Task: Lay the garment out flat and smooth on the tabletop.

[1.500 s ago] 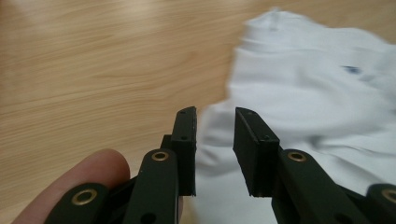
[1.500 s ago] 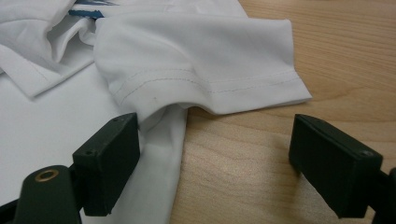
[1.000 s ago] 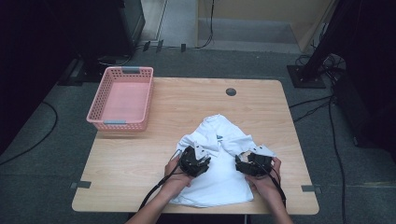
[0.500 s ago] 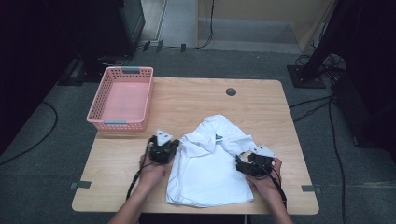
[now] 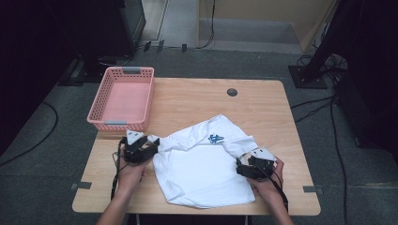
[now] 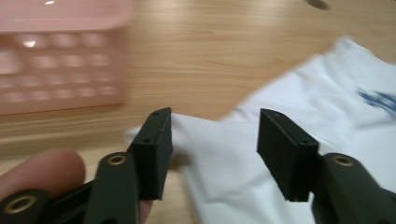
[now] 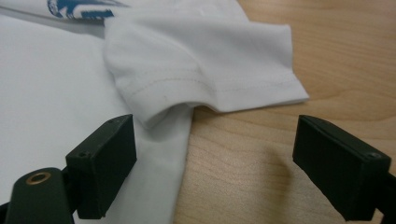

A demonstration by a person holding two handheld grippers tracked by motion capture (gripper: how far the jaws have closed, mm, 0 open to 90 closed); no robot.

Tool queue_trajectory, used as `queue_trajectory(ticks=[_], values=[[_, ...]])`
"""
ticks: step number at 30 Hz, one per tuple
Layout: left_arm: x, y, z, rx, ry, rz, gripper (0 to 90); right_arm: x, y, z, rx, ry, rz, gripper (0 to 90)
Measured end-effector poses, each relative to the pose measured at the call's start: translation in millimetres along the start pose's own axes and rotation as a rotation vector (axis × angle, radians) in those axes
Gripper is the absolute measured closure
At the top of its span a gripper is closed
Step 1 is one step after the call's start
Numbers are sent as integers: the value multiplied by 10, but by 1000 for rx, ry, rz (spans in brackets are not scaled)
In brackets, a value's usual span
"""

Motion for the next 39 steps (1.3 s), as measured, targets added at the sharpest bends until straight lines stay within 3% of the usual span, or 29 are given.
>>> queue_trajectory(ticks=[3, 5, 8, 12, 17, 22, 24, 26, 27, 30, 33, 37, 39], values=[[138, -146, 296, 90, -68, -69, 413, -122, 105, -53, 32, 53, 69, 135], [226, -253, 420, 130, -94, -115, 408, -153, 155, -137, 27, 102, 86, 135], [307, -382, 488, 155, -108, -157, 408, -85, 136, -299, -34, 168, 60, 135], [291, -493, 516, 210, -102, -181, 409, 1, 60, -418, -91, 195, 9, 142], [192, -552, 489, 220, -118, -182, 416, -56, -7, -414, -113, 199, -9, 151], [119, -584, 534, 234, -143, -213, 420, -174, -102, -415, -131, 219, -10, 151], [121, -529, 524, 226, -128, -192, 446, -205, -107, -414, -153, 215, -16, 153], [124, -435, 537, 204, -117, -154, 466, -226, -78, -415, -200, 179, 16, 158], [127, -386, 559, 214, -112, -137, 475, -232, -46, -406, -200, 167, 31, 158], [193, -272, 637, 283, -83, -127, 480, -253, 107, -344, -122, 177, 65, 181], [316, -219, 693, 325, -53, -132, 480, -218, 267, -271, -64, 148, 86, 193], [468, -221, 719, 343, -38, -160, 485, -72, 397, -211, 19, 122, 74, 226], [534, -248, 702, 337, -50, -198, 516, 43, 392, -196, 39, 108, 36, 341]])
Point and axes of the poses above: each handheld gripper's, and its own axes: x roughly forward along the jaws, y roughly out of its top, z roughly to its right, the point moved 4 cm from there along x, roughly forward along the jaws, and after that the axes turned 12 degrees about -y, right-handed, at the moved point
